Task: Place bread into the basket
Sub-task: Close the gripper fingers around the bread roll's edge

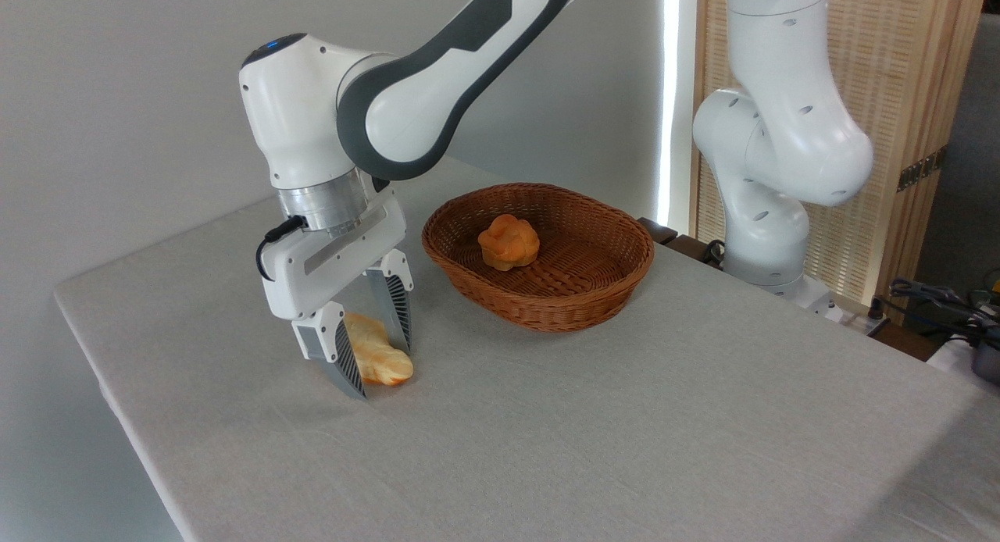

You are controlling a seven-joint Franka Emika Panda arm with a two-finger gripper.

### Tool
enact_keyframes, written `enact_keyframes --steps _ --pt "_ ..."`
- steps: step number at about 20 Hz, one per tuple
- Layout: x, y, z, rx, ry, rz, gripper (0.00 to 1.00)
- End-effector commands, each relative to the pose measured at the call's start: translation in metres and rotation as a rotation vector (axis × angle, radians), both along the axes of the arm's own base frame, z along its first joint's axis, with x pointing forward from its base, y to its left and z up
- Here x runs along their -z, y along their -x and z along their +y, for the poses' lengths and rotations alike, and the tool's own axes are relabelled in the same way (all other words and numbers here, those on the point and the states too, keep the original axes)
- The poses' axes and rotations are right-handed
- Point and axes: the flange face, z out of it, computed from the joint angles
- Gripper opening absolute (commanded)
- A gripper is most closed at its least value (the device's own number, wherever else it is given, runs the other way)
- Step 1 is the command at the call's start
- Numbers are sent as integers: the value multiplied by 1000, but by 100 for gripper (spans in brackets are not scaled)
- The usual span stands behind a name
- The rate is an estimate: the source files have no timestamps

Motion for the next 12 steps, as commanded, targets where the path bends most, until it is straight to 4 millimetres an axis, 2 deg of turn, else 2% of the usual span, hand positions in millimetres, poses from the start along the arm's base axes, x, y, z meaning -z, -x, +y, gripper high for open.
enact_keyframes --steps 1,4,5,6,11,12 --pt "5 -3 -5 20 -6 1 82" --pt "6 -1 -4 13 -12 16 37" --pt "7 0 -5 13 -15 23 28" --pt "6 0 -4 14 -17 26 24" --pt "3 1 -3 8 -17 25 20" --pt "3 1 -3 8 -17 25 16"
